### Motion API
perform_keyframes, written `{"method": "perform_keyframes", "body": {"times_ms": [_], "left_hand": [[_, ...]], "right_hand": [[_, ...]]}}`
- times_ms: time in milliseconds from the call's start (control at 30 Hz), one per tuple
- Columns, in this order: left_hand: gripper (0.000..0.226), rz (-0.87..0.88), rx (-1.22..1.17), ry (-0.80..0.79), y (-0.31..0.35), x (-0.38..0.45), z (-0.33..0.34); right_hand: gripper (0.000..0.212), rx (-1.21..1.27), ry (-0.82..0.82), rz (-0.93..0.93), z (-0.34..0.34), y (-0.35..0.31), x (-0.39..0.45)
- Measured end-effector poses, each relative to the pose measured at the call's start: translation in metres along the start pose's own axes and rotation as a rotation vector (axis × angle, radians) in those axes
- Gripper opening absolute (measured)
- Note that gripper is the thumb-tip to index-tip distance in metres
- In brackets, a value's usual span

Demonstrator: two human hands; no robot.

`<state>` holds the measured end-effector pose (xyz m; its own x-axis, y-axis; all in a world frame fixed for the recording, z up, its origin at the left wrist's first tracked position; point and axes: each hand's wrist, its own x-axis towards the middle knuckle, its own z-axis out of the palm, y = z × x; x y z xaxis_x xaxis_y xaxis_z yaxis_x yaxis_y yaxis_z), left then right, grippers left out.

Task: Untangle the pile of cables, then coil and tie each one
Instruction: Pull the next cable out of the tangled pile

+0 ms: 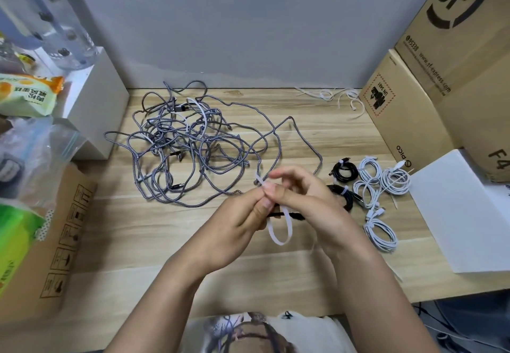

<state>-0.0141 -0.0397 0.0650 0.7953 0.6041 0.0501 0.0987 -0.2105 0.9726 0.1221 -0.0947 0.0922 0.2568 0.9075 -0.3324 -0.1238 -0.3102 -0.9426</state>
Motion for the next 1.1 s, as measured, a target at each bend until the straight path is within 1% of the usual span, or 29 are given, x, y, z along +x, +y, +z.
{"method": "perform_keyframes", "body": {"times_ms": [33, 67, 167, 300, 400, 500, 567, 633, 700, 767, 867, 967, 1033, 1100], "left_hand": [[0.031, 0.006, -0.009, -0.002, 0.000, 0.000, -0.001], [0.036, 0.015, -0.006, 0.002, 0.000, 0.000, -0.002], [0.045, 0.023, 0.018, 0.012, -0.007, 0.002, -0.004], [0.036, -0.012, 0.054, 0.024, -0.016, 0.003, -0.003], [0.029, -0.016, 0.067, 0.010, -0.018, 0.003, 0.003], [0.030, -0.039, 0.032, 0.025, -0.024, 0.002, 0.007], [0.032, -0.102, -0.036, 0.032, -0.033, 0.002, 0.010], [0.039, -0.206, -0.175, 0.072, -0.041, 0.003, 0.014], [0.043, -0.258, -0.244, 0.131, -0.045, 0.005, 0.015], [0.039, -0.228, -0.200, 0.161, -0.044, 0.010, 0.017], [0.039, -0.189, -0.167, 0.186, -0.044, 0.014, 0.019], [0.041, -0.237, -0.258, 0.226, -0.045, 0.014, 0.021], [0.047, -0.260, -0.310, 0.269, -0.044, 0.015, 0.021], [0.055, -0.220, -0.284, 0.345, -0.044, 0.017, 0.023]], "right_hand": [[0.024, -0.003, -0.056, 0.006, 0.002, 0.000, 0.000], [0.025, -0.006, -0.079, -0.004, 0.003, 0.002, 0.001], [0.027, 0.028, -0.014, -0.033, 0.007, 0.006, 0.002], [0.027, 0.078, 0.049, -0.083, 0.006, 0.008, 0.006], [0.017, 0.135, 0.073, -0.121, 0.008, 0.008, 0.005], [0.012, 0.149, 0.103, -0.166, 0.010, 0.004, 0.000], [0.012, 0.137, 0.141, -0.254, 0.008, -0.002, -0.003], [0.012, 0.132, 0.156, -0.331, 0.008, -0.006, -0.005], [0.014, 0.191, 0.138, -0.343, 0.011, -0.004, -0.007], [0.018, 0.283, 0.120, -0.312, 0.014, 0.002, -0.006], [0.024, 0.344, 0.093, -0.301, 0.018, 0.006, -0.005], [0.013, 0.390, 0.057, -0.290, 0.021, 0.002, -0.010], [0.012, 0.407, 0.032, -0.292, 0.024, 0.000, -0.013], [0.012, 0.415, 0.024, -0.302, 0.026, 0.001, -0.016]]}}
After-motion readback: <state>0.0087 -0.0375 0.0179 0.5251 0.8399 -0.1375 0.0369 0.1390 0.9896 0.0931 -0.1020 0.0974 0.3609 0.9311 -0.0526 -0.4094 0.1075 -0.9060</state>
